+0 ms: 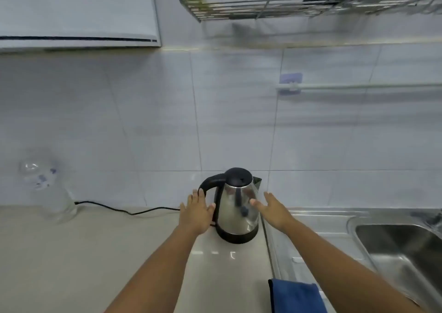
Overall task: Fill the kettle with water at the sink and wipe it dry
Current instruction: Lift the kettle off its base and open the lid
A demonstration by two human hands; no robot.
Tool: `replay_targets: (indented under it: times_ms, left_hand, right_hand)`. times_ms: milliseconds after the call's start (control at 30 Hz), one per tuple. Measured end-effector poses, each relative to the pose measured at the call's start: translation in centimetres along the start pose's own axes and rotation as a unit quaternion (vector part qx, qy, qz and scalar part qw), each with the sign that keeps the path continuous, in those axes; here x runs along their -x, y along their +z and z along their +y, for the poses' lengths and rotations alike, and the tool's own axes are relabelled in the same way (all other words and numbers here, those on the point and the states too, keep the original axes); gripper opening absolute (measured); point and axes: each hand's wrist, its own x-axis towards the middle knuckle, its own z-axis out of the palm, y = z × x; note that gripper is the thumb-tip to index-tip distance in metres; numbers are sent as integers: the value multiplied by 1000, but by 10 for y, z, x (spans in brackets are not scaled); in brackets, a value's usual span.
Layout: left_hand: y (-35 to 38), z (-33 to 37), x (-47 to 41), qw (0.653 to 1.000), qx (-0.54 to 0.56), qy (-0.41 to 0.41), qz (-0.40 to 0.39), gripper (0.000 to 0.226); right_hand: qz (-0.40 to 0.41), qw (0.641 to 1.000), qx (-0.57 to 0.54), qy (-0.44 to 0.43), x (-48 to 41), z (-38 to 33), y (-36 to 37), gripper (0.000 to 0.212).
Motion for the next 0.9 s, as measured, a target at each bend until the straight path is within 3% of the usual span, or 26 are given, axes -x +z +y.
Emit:
replay_targets:
  times_ms: [100,267,367,400,467,533,767,900]
  left_hand:
    - [5,-9,-21,1000,23,11,14,68]
    - [15,-19,-46,983,178,49,28,72]
    - [21,-23,-58,955,293,41,24,73]
    - [23,-23,-60,945,324,37,19,71]
    - [26,-23,-64,928,371,30,11,64]
    - [28,-22,-68,917,399,13,7,57]
    - [31,-13,-69,903,427,-13,47,48]
    - [25,-10,-60,902,428,-4,60,37]
  right_hand:
    - [18,998,-51,13,-19,-2,9,90]
    - [28,984,-173,10,-34,-8,22,78]
    - [31,976,-215,18,-41,1,30,110]
    - [32,975,-220,15,-44,8,33,107]
    - [18,972,-232,12,-47,15,38,74]
    - [28,967,-254,11,-46,13,40,55]
    - [62,957,-282,28,-46,6,48,34]
    - [68,958,-277,25,-38,0,45,37]
